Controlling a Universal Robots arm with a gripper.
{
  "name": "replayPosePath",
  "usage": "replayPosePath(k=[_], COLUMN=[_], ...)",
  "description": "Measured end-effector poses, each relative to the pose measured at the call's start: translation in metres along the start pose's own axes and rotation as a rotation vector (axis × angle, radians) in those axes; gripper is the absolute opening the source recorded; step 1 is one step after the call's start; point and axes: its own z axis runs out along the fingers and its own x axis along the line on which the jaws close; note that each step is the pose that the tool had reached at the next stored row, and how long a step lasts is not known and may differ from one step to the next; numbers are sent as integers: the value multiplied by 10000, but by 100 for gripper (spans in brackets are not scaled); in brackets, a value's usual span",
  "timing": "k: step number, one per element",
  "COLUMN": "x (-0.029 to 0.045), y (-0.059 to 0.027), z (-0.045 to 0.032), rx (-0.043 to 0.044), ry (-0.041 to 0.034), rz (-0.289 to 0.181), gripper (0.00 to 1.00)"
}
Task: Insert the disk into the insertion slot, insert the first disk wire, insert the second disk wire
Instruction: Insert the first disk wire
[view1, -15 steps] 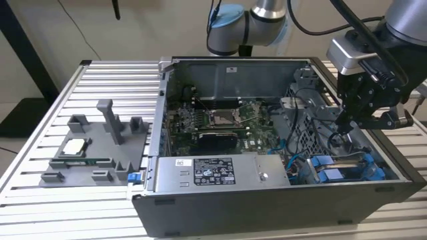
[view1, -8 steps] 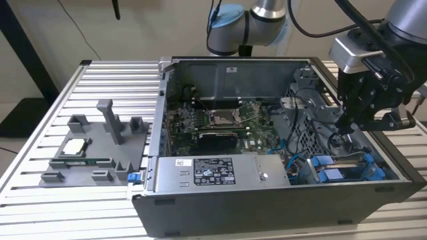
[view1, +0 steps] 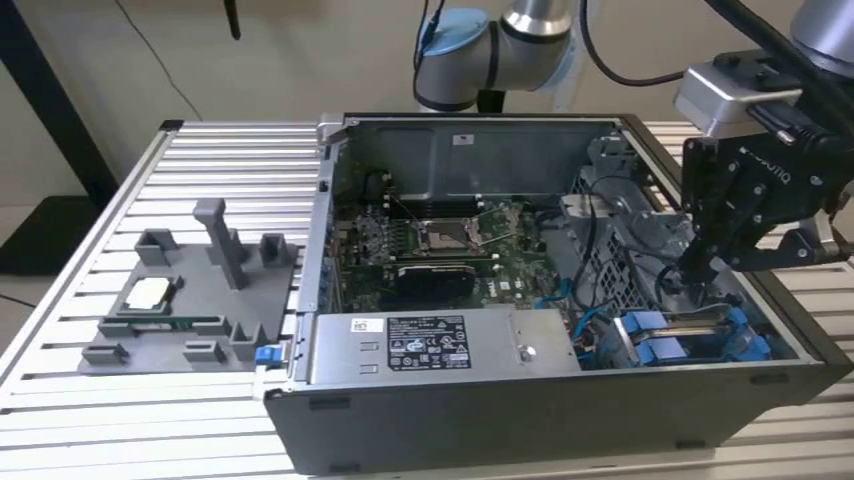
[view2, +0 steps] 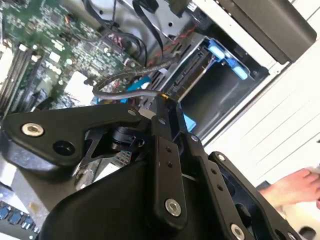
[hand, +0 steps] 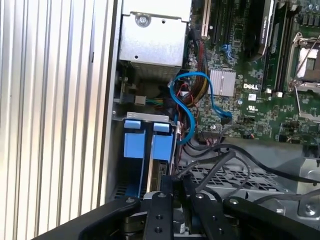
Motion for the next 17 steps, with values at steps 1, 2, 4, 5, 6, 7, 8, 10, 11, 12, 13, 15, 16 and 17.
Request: replayPosePath(k=[1, 2, 4, 5, 6, 7, 8, 10, 11, 12, 13, 15, 16, 17], x=[1, 2, 4, 5, 5, 5, 5, 5, 5, 5, 5, 5, 6, 6], y=[-11, -22, -46, -53, -55, -55, -55, -56, -57, -57, -59, -63, -65, -68], z=[0, 0, 1, 3, 6, 6, 6, 6, 7, 10, 13, 16, 17, 19], rx=[-61, -119, -229, -263, -276, -277, -277, -279, -284, -294, -307, -344, -364, -382], ry=[121, 241, 452, 515, 554, 557, 556, 568, 612, 675, 751, 940, 1035, 1127], rz=[1, 2, 4, 4, 5, 6, 7, 6, 6, 7, 7, 9, 11, 12], gripper=[19, 19, 19, 19, 19, 19, 19, 19, 19, 19, 19, 19, 19, 19])
